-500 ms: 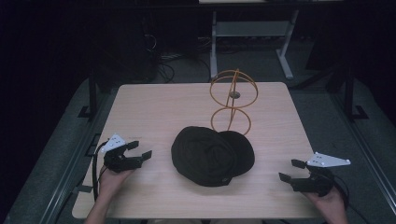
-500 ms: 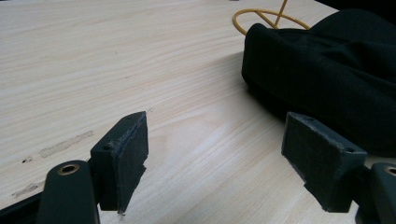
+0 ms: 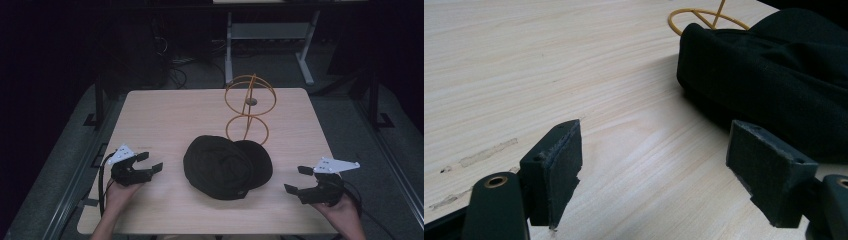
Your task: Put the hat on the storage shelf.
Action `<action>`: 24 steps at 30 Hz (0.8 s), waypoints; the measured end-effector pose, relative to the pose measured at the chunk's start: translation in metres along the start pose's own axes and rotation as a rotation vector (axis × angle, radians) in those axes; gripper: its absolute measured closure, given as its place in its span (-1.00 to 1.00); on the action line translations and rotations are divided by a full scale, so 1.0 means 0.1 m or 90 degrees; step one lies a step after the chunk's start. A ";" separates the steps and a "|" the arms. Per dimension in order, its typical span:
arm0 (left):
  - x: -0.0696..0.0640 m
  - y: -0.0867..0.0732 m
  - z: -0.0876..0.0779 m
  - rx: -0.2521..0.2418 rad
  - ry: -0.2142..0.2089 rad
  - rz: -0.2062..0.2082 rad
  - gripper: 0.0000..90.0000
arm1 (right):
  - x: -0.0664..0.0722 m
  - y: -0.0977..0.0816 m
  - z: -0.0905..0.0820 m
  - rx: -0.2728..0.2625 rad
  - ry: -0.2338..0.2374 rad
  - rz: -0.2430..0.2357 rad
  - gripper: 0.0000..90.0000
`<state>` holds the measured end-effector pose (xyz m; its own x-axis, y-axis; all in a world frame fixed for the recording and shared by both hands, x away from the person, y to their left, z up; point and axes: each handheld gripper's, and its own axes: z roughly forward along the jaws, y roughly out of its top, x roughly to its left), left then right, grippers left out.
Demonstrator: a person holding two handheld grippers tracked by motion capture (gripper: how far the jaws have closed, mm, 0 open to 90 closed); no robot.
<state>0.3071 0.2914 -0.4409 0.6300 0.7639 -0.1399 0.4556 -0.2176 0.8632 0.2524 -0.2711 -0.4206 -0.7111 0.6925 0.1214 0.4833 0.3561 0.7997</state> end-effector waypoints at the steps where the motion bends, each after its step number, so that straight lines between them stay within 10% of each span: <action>1: 0.00 0.00 0.01 -0.001 -0.001 0.000 -0.51 | 0.02 0.03 0.02 0.001 0.004 -0.004 -0.65; 24: 0.01 -0.01 0.02 0.000 -0.006 0.000 -0.51 | 0.37 0.57 0.33 0.022 0.078 -0.083 -0.68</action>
<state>0.3089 0.2907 -0.4426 0.6355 0.7583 -0.1450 0.4561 -0.2171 0.8630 0.2707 -0.2041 -0.3901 -0.8247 0.5584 0.0895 0.3982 0.4610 0.7931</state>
